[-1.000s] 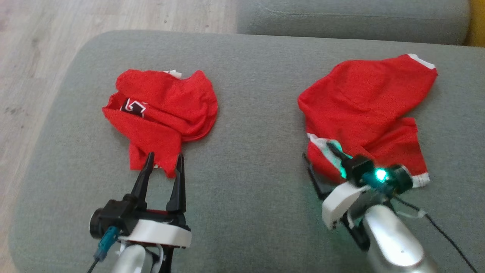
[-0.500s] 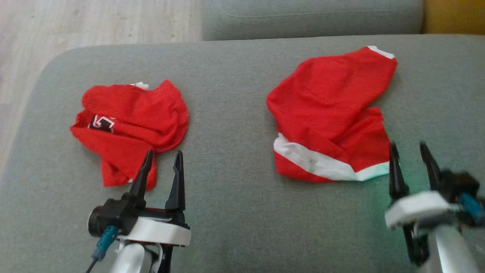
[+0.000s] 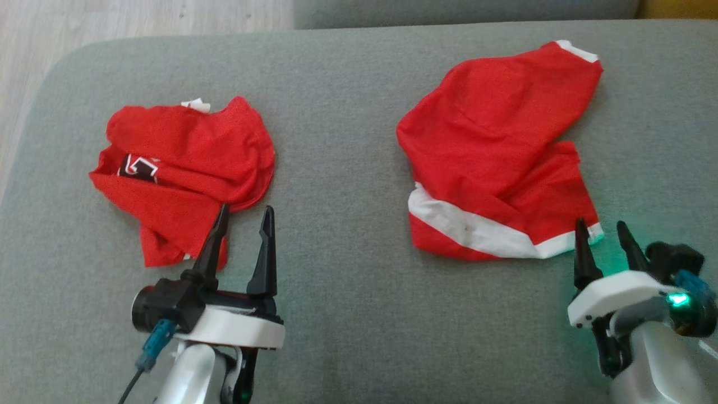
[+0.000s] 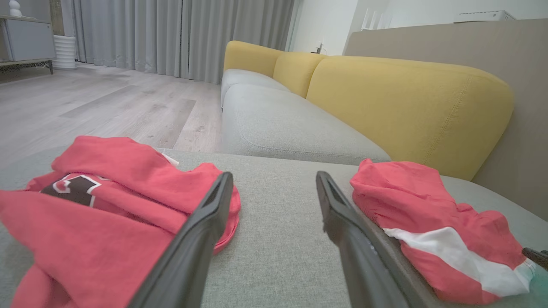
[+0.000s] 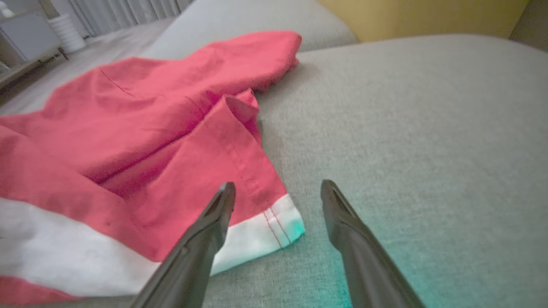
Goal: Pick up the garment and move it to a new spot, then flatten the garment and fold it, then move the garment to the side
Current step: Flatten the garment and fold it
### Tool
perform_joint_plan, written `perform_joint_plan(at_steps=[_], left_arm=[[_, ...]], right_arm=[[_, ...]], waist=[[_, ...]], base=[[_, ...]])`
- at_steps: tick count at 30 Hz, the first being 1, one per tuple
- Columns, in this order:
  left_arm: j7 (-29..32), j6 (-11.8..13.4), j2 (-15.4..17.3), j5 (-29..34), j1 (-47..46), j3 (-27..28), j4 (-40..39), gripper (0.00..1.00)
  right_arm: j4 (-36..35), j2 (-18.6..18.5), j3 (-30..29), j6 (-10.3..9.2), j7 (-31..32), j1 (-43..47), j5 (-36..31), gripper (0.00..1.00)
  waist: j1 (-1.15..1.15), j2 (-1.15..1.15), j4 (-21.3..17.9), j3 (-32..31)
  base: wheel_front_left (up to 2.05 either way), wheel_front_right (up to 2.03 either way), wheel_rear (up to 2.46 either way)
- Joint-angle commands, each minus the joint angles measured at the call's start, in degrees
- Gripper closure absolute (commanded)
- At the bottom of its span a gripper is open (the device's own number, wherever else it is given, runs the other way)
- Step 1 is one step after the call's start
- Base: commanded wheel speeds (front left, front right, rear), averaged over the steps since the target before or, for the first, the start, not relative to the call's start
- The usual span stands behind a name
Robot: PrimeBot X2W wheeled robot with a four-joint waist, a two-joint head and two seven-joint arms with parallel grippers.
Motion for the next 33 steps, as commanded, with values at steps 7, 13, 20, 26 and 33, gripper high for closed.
perform_joint_plan(at_steps=[7, 13, 20, 26, 33], left_arm=[[-0.29, -0.06, 0.00, 0.50, -2.36, 1.75, -1.23, 0.00], [-0.29, 0.08, 0.00, 0.79, -2.10, 2.60, -1.00, 0.00], [-0.29, 0.31, 0.00, 0.78, -1.27, 2.73, -1.33, 0.00], [-0.29, 0.35, 0.00, 0.78, -1.37, 2.39, -1.46, 0.00], [-0.29, 0.22, 0.00, 0.78, -1.42, 1.95, -1.20, 0.00]], right_arm=[[6.68, -0.29, -0.41, -0.04, 4.14, -5.63, -5.67, 0.43], [7.33, -0.29, -3.67, -0.04, 1.99, -6.78, -7.27, 1.00], [0.70, -0.29, -18.10, -0.04, 1.55, -5.49, -14.15, 1.00], [-4.23, -0.29, -29.43, -0.04, 5.34, -4.33, -20.07, 1.00], [-4.81, -0.29, -31.26, -0.04, 4.95, -4.91, -23.66, 0.00]], waist=[[-0.01, 0.00, 1.44, 1.12], [-0.01, 0.00, 0.29, 0.19], [-0.01, 0.00, -2.21, -1.28], [-0.01, 0.00, -2.87, -1.35], [-0.01, 0.00, -2.63, -1.27]], base=[[0.00, 0.00, 0.00], [0.00, 0.00, 0.00], [0.00, 0.00, 0.00], [0.00, 0.00, 0.00], [0.00, 0.00, 0.00]])
